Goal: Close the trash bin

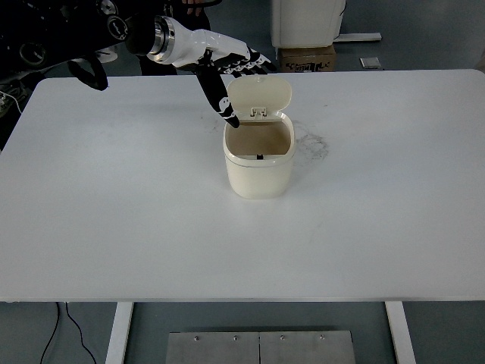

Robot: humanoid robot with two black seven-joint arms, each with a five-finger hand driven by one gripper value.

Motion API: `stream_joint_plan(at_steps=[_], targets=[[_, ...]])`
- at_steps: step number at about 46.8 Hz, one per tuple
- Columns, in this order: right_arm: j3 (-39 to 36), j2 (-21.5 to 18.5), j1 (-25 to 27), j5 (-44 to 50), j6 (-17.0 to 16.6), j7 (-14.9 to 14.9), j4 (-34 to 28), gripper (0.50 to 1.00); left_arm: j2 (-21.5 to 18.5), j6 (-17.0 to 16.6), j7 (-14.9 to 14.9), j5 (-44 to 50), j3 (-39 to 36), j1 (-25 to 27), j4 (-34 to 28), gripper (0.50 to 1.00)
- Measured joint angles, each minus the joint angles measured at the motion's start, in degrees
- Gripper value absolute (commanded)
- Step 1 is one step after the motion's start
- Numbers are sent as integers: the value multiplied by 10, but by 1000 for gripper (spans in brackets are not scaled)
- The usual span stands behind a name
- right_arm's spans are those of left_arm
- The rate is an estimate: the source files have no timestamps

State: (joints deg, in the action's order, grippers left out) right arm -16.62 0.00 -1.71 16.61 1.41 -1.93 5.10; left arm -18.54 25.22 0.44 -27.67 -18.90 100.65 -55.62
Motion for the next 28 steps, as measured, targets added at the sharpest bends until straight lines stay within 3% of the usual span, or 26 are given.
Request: stream_joint_plan(at_steps=[9, 28], targets=[[0, 0, 0, 0, 0, 0, 0, 991, 3, 19, -19, 8, 0, 3, -1, 1000], [0, 0, 0, 0, 0, 0, 0, 991, 5, 32, -21, 9, 1, 5, -33, 1000]])
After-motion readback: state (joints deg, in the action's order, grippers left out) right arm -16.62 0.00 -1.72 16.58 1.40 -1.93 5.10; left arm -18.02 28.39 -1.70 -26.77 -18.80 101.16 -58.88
